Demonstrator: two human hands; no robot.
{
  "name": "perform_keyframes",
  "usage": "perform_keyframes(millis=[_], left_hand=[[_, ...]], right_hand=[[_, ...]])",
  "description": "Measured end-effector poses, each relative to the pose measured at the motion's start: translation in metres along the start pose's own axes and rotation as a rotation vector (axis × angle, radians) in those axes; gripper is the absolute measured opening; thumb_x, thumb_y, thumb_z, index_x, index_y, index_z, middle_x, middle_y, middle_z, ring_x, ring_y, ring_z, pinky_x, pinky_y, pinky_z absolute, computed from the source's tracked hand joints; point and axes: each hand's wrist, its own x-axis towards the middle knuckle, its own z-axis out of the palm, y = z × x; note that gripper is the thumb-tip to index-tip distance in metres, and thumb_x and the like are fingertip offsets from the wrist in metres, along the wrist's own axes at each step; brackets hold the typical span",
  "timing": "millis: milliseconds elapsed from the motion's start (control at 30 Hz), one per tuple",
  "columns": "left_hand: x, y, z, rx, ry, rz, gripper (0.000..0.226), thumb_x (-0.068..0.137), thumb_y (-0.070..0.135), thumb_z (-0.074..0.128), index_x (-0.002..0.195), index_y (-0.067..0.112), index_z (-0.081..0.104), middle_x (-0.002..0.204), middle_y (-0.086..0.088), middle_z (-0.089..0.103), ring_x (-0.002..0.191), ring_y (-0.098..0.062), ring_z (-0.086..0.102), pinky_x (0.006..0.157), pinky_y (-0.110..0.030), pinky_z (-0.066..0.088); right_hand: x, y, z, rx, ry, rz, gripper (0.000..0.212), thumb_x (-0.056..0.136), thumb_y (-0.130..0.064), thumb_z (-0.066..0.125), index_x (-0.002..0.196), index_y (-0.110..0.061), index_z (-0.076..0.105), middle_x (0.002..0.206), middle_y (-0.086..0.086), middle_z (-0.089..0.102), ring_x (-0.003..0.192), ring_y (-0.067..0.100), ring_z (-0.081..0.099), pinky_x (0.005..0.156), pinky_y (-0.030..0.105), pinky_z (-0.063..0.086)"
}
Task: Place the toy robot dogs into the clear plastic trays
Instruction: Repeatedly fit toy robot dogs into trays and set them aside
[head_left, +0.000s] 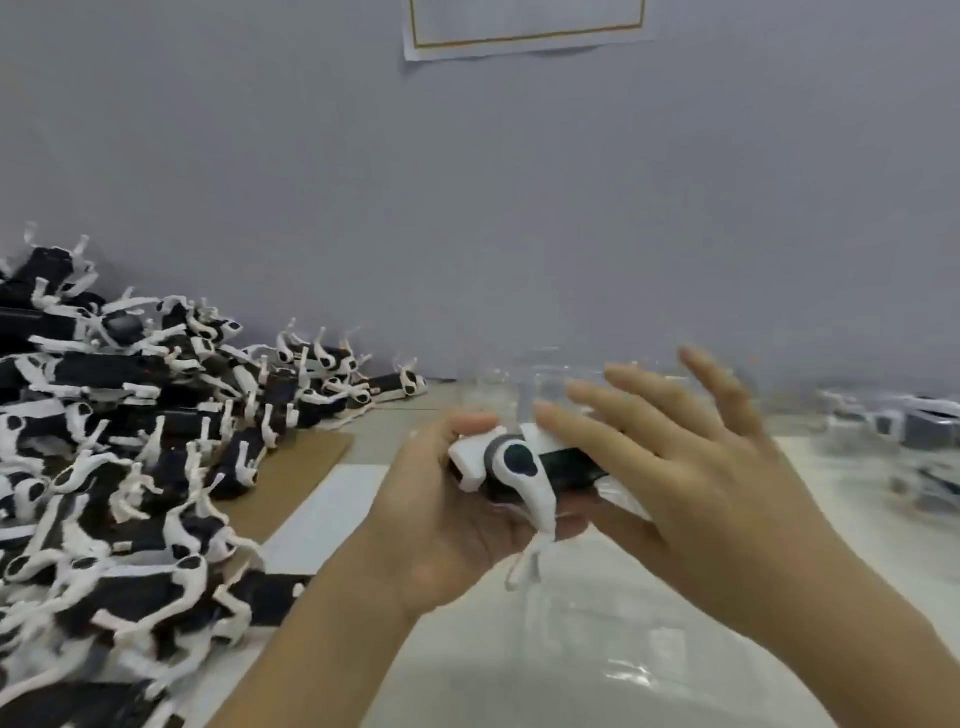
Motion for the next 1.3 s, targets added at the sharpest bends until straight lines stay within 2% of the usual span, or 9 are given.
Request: perform_keyframes(millis=[100,200,300,467,633,733,933,1100,1300], left_hand=[[0.001,-0.005,-0.014,0.280,0.003,0.068,0.082,0.056,0.058,0.073,0.125,0.012,0.067,0.119,-0.016,0.068,0.114,-0.030,0.061,0.104,-0.044,0.044],[0.004,-0.027,-0.045,0.842,0.015,0.234,0.107,0.037,0.078,0.076,0.135,0.052,0.042,0.137,0.032,0.049,0.138,0.003,0.035,0.105,-0.019,0.034],[0.008,-0.064,-0.073,1.105,-0.123,0.168,0.118,0.044,0.068,0.085,0.142,0.063,0.019,0.152,0.038,0.016,0.144,0.005,0.016,0.118,-0.036,0.025],[0.020,-0.100,-0.073,1.064,-0.167,0.146,0.113,0.042,0.057,0.090,0.141,0.047,0.036,0.145,0.015,0.044,0.138,-0.001,0.037,0.116,-0.036,0.032],[0.023,-0.091,-0.063,0.198,0.228,0.010,0.097,0.025,0.053,0.083,0.110,0.011,0.062,0.091,-0.018,0.066,0.077,-0.033,0.067,0.073,-0.039,0.053],[0.023,-0.081,-0.059,0.013,0.283,-0.067,0.095,0.027,0.063,0.082,0.104,0.011,0.064,0.097,-0.024,0.063,0.075,-0.038,0.067,0.064,-0.039,0.056],[0.010,-0.082,-0.058,0.920,0.222,0.371,0.129,0.022,0.084,0.076,0.136,0.044,0.030,0.134,0.008,0.044,0.120,-0.006,0.050,0.098,-0.021,0.038],[-0.010,-0.102,-0.051,1.353,0.382,0.169,0.137,0.008,0.099,0.052,0.127,0.072,-0.009,0.130,0.028,0.010,0.125,-0.002,0.020,0.108,-0.029,0.011],[-0.038,-0.105,-0.049,1.537,0.259,0.087,0.142,0.009,0.103,0.045,0.130,0.071,-0.022,0.135,0.026,-0.005,0.116,-0.006,0.018,0.103,-0.030,0.018]], right_hand=[[-0.032,0.035,-0.006,0.112,0.207,0.370,0.039,0.088,-0.044,0.062,0.122,-0.026,0.063,0.100,-0.012,0.067,0.078,0.012,0.064,0.065,0.024,0.049],[-0.053,0.043,-0.007,0.710,0.609,0.725,0.039,0.081,-0.041,0.075,0.116,-0.040,0.058,0.089,-0.023,0.065,0.066,0.003,0.058,0.054,0.025,0.051],[-0.065,0.064,-0.023,1.044,0.843,0.920,0.058,0.073,-0.052,0.074,0.121,-0.025,0.055,0.083,-0.016,0.069,0.069,0.020,0.064,0.054,0.029,0.055],[-0.065,0.071,-0.030,1.112,0.847,1.004,0.078,0.065,-0.050,0.074,0.132,-0.017,0.051,0.085,-0.012,0.073,0.077,0.014,0.070,0.058,0.028,0.057],[-0.069,0.076,-0.025,1.125,0.857,1.014,0.059,0.069,-0.048,0.075,0.120,-0.023,0.058,0.088,-0.011,0.074,0.075,0.014,0.070,0.055,0.025,0.055],[-0.068,0.078,-0.022,1.151,0.881,1.055,0.062,0.068,-0.049,0.073,0.122,-0.021,0.059,0.085,-0.010,0.073,0.072,0.014,0.070,0.051,0.022,0.052],[-0.070,0.077,-0.021,1.162,0.806,1.017,0.068,0.066,-0.047,0.077,0.124,-0.017,0.058,0.083,-0.010,0.074,0.068,0.012,0.070,0.049,0.022,0.052],[-0.076,0.081,-0.015,1.157,0.725,1.032,0.054,0.070,-0.035,0.076,0.119,-0.016,0.061,0.076,-0.008,0.072,0.060,0.014,0.066,0.045,0.023,0.048],[-0.083,0.082,0.000,1.281,0.484,1.102,0.047,0.067,-0.033,0.069,0.107,-0.009,0.065,0.070,-0.003,0.070,0.055,0.014,0.064,0.041,0.023,0.046]])
